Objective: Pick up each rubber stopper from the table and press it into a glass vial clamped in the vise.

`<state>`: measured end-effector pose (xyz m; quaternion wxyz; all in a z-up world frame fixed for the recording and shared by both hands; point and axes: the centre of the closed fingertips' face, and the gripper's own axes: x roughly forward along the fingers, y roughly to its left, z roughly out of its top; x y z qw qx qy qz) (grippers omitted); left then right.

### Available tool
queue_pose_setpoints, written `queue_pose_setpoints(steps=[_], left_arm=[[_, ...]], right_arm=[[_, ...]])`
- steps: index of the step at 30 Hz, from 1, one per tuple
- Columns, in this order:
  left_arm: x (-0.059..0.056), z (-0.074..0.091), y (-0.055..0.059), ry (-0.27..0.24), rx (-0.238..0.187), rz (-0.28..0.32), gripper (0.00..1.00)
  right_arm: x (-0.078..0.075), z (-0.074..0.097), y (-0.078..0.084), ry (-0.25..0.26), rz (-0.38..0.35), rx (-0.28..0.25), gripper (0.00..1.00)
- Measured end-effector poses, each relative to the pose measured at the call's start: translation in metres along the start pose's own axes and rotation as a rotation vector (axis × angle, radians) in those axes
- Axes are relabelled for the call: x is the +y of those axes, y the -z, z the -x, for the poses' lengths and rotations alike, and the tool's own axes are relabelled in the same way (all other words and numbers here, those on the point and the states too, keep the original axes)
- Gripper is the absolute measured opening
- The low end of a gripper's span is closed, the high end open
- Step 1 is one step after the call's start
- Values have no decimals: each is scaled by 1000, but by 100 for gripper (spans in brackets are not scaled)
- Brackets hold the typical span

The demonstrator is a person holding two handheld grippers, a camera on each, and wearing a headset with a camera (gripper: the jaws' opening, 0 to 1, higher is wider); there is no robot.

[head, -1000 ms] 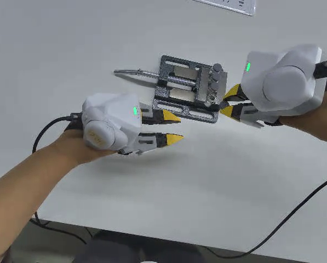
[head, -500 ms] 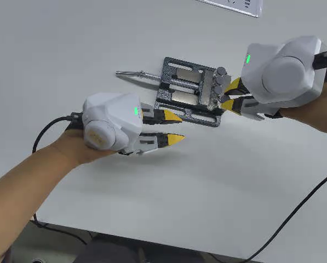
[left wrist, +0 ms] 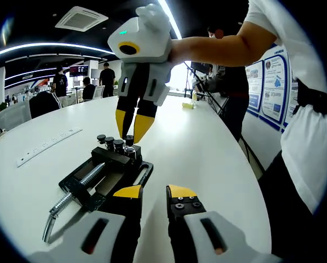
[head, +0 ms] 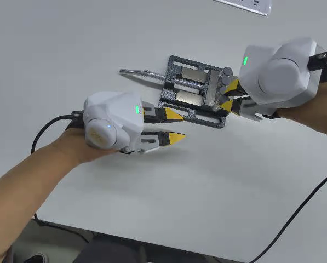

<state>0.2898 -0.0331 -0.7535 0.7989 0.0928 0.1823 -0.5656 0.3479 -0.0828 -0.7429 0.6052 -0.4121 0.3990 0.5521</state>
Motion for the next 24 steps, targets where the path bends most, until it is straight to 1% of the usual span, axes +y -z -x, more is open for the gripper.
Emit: queue_pose_setpoints(steps=[10,17,24], left_arm=[[-2,1,0,-5,-1,2,14],[-3,1,-1,-6,-1,1,14],[-3,2,-1,-10,-1,2,14]], right_arm=[[1,-3,3,2,6,5,12],[-1,-3,3,22,16,1,12],[0,-7,4,22,22,4,12]])
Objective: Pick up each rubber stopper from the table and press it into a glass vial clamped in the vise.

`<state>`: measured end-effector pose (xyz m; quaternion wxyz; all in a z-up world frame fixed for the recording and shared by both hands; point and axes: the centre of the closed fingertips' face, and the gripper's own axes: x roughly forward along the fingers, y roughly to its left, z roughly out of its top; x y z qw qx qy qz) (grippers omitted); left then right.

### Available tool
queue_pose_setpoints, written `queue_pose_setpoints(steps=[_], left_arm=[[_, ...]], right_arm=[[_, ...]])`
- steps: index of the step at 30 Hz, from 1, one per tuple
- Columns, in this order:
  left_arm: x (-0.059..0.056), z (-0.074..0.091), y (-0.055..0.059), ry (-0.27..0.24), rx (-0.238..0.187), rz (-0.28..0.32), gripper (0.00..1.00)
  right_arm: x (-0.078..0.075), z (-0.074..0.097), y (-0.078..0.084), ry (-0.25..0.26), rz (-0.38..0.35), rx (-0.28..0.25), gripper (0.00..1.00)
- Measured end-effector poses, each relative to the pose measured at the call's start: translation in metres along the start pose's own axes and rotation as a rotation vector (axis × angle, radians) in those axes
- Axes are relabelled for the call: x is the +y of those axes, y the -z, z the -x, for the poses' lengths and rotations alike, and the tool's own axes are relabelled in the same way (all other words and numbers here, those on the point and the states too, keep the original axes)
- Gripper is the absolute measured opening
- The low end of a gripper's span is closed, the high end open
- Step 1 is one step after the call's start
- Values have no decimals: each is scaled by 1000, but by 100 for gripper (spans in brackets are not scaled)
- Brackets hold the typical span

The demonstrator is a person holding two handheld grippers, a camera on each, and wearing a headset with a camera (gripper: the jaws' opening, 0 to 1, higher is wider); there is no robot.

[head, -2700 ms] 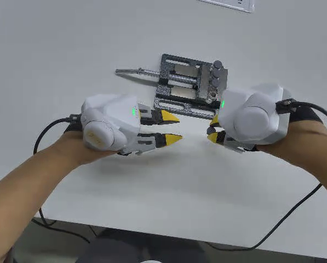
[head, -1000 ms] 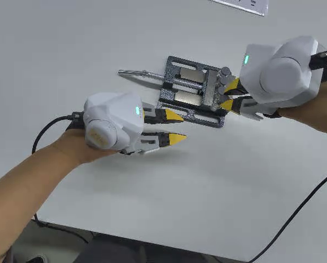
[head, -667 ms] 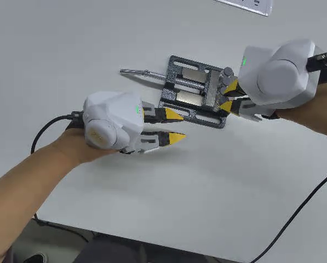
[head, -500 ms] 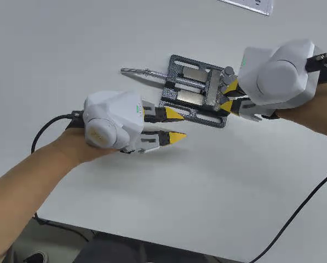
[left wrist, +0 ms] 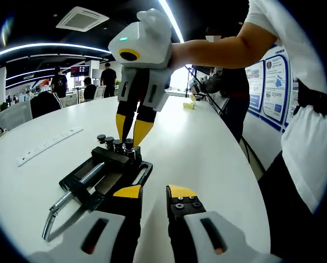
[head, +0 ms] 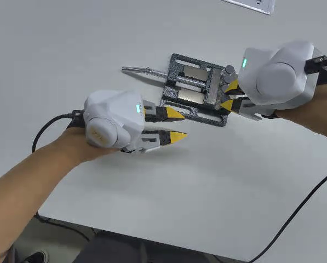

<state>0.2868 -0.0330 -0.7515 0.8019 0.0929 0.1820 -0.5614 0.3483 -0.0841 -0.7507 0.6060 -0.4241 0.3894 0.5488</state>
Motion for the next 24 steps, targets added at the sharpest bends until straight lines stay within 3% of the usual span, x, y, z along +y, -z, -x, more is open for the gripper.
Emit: queue_pose_setpoints(steps=[24], left_arm=[[1,0,2,-1,0,6,14]], right_arm=[[0,-1,1,-1,28,6,15]])
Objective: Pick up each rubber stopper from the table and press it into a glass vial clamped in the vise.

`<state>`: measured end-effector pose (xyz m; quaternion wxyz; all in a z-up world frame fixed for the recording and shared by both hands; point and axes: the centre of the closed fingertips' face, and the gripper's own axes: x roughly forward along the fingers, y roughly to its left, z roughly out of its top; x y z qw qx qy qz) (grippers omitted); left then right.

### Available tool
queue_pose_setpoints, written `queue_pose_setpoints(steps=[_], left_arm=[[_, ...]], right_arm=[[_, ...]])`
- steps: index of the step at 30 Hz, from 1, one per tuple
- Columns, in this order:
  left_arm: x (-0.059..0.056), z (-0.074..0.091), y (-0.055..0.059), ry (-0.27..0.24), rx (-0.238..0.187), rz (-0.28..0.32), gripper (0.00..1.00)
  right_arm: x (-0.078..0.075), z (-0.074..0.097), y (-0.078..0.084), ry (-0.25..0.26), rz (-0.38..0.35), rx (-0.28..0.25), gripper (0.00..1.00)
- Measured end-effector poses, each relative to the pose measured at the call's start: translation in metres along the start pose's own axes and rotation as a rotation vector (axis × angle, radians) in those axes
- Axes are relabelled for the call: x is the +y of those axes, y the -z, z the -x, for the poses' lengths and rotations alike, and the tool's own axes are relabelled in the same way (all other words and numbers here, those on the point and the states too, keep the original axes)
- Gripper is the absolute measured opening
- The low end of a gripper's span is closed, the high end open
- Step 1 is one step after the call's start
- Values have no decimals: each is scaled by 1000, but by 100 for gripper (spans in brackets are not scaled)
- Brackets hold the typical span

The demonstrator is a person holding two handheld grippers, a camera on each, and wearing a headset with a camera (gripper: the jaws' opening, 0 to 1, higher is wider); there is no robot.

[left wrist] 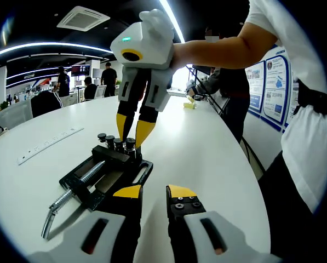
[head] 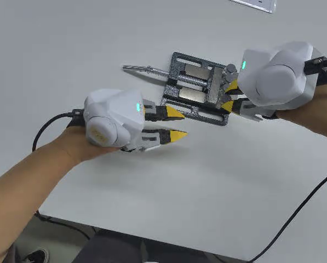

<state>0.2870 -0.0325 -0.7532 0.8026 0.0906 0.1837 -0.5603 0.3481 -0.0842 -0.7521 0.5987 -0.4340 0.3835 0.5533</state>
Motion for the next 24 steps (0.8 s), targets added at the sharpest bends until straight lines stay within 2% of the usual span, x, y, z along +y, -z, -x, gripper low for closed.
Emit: queue_pose_setpoints(steps=[6,13,24], left_arm=[[-1,-1,-2,3,-2,-1,14],[0,0,-2,2,0,-5,14],[-3,-1,-4,7,2,-11,14]], right_arm=[[-2,2,-2,9,4,-7,18],[-2,11,-5,14,5,-19,16],[-2,16,-2,16,22,-12,6]])
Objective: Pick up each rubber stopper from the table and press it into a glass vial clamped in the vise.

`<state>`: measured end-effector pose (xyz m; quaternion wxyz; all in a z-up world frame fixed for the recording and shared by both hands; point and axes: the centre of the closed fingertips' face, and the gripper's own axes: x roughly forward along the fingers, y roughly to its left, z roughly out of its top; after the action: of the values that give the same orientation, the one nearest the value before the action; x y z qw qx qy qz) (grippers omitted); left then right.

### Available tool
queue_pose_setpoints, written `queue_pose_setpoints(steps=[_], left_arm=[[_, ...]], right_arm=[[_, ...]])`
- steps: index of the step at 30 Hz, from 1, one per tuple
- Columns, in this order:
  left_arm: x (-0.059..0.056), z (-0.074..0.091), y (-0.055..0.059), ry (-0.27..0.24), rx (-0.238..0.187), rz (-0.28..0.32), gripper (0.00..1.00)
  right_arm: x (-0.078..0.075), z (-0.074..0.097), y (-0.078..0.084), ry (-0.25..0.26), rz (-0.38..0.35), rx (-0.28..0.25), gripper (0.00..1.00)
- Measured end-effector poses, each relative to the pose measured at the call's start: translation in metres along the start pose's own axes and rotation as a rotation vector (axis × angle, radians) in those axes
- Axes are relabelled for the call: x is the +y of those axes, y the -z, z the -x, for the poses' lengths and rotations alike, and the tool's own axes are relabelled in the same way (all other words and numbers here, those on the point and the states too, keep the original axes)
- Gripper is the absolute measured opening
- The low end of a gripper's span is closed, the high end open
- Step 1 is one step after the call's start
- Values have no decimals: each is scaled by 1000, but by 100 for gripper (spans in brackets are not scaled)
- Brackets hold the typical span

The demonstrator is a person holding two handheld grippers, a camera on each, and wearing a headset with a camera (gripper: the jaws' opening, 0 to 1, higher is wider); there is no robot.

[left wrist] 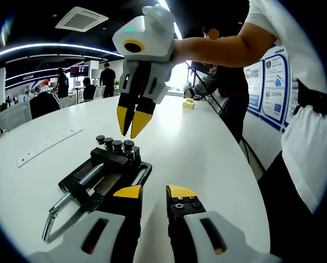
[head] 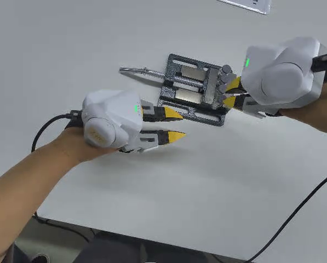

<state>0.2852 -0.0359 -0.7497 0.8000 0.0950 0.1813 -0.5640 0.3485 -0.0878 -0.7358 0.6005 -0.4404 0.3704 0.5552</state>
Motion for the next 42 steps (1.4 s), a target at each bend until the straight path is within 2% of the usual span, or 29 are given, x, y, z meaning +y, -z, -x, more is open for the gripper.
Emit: queue_pose_setpoints(steps=[30,42], left_arm=[[-1,5,-2,-20,-11,-2,14],[12,7,-13,-63,-50,-23,22]], right_arm=[[3,-9,0,-22,18,15,4],[3,-9,1,-26,15,15,4]])
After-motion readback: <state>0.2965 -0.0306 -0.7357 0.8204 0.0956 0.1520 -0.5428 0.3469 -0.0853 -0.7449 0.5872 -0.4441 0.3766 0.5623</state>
